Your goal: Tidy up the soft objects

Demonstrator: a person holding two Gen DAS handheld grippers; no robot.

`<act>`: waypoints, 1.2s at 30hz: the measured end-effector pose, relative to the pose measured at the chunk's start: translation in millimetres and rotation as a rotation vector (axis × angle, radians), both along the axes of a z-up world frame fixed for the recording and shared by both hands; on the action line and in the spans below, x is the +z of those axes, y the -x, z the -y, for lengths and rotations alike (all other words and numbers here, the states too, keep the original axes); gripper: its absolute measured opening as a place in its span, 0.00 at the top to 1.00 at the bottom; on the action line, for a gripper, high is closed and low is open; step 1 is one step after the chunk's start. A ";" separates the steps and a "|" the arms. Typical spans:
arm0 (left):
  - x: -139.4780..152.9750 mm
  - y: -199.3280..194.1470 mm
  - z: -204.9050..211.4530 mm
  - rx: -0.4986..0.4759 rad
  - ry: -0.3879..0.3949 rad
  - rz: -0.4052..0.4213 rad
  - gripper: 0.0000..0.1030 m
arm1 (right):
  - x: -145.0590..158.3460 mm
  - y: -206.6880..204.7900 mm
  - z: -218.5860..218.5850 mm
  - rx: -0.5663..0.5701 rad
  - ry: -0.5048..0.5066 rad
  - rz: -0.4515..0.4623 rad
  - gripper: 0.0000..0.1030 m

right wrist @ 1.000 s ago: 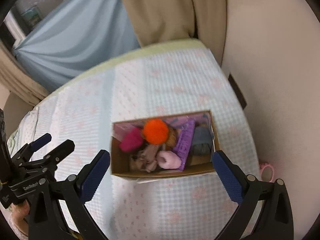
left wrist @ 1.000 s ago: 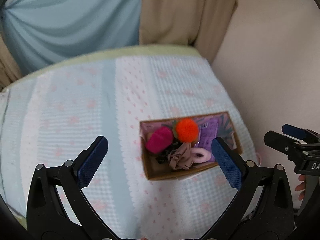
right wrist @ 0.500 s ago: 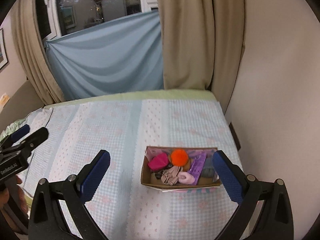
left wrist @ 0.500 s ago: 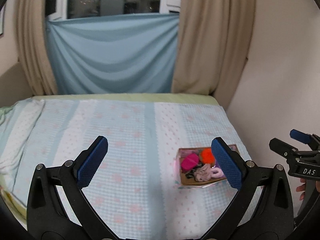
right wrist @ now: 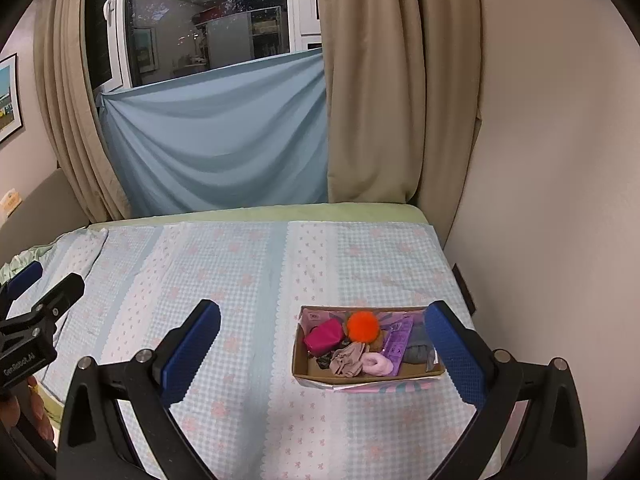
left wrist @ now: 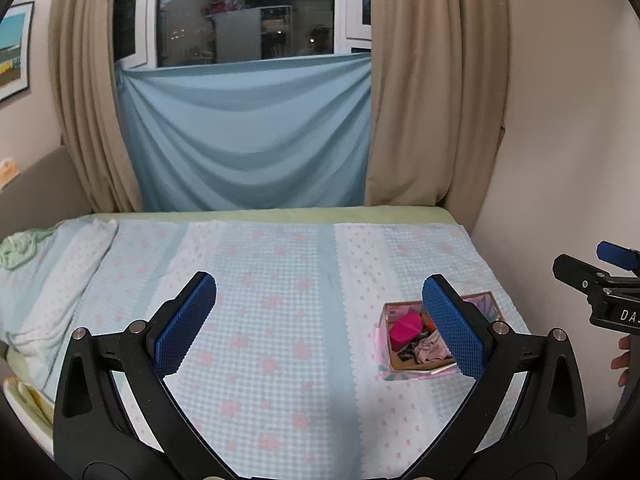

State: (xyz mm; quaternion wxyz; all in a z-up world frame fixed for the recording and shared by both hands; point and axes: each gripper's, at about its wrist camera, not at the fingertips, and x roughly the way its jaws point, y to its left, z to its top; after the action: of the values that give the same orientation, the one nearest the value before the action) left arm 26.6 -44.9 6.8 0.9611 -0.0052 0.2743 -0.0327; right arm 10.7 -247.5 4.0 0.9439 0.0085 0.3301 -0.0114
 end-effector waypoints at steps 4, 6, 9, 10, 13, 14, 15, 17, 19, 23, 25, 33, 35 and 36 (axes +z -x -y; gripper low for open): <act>-0.8 -0.2 1.6 -0.005 -0.005 0.001 0.00 | 2.8 3.0 -1.1 -0.006 0.002 0.011 0.01; -0.2 0.9 2.0 -0.009 0.000 0.005 0.00 | 4.8 3.3 -1.9 -0.005 0.004 0.017 0.01; 2.0 2.7 1.5 -0.012 0.000 0.016 0.00 | 6.5 3.3 -1.5 -0.006 0.003 0.024 0.01; 2.4 2.4 1.8 -0.012 -0.001 0.019 0.00 | 6.3 3.3 -1.7 -0.007 0.002 0.024 0.01; 3.2 1.7 1.8 -0.011 0.000 0.023 0.00 | 6.4 3.7 -2.4 -0.007 0.004 0.025 0.01; 3.4 1.9 2.0 -0.009 0.002 0.024 0.00 | 6.5 3.7 -2.3 -0.007 0.004 0.026 0.01; 3.5 1.7 1.8 -0.009 0.004 0.023 0.00 | 6.2 3.5 -2.2 -0.006 0.002 0.026 0.01; 4.0 1.6 2.2 -0.009 0.002 0.025 0.00 | 7.2 3.1 -1.8 -0.007 0.002 0.028 0.01; 4.5 2.1 2.9 -0.009 -0.001 0.027 0.00 | 8.1 3.8 -0.9 -0.008 0.000 0.031 0.01; 6.2 2.4 3.5 -0.012 -0.005 0.033 0.00 | 7.9 3.1 0.7 -0.009 0.000 0.033 0.01; 6.1 2.6 3.9 -0.010 -0.008 0.034 0.00 | 7.9 3.3 1.4 -0.010 -0.002 0.034 0.01; 6.3 3.1 3.8 -0.007 -0.003 0.031 0.00 | 8.1 1.2 1.5 -0.004 0.006 0.040 0.01; 6.4 3.1 4.0 -0.008 -0.003 0.030 0.00 | 8.9 0.8 0.8 -0.004 0.005 0.040 0.01; 6.6 3.4 3.9 -0.008 -0.002 0.031 0.00 | 8.9 0.9 0.8 -0.004 0.006 0.040 0.01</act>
State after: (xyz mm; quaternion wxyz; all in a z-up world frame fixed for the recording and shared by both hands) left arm 23.2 -48.8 13.3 0.9651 -0.0025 0.2595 -0.0364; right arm 9.8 -248.3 12.9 0.9503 0.0067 0.3110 -0.0141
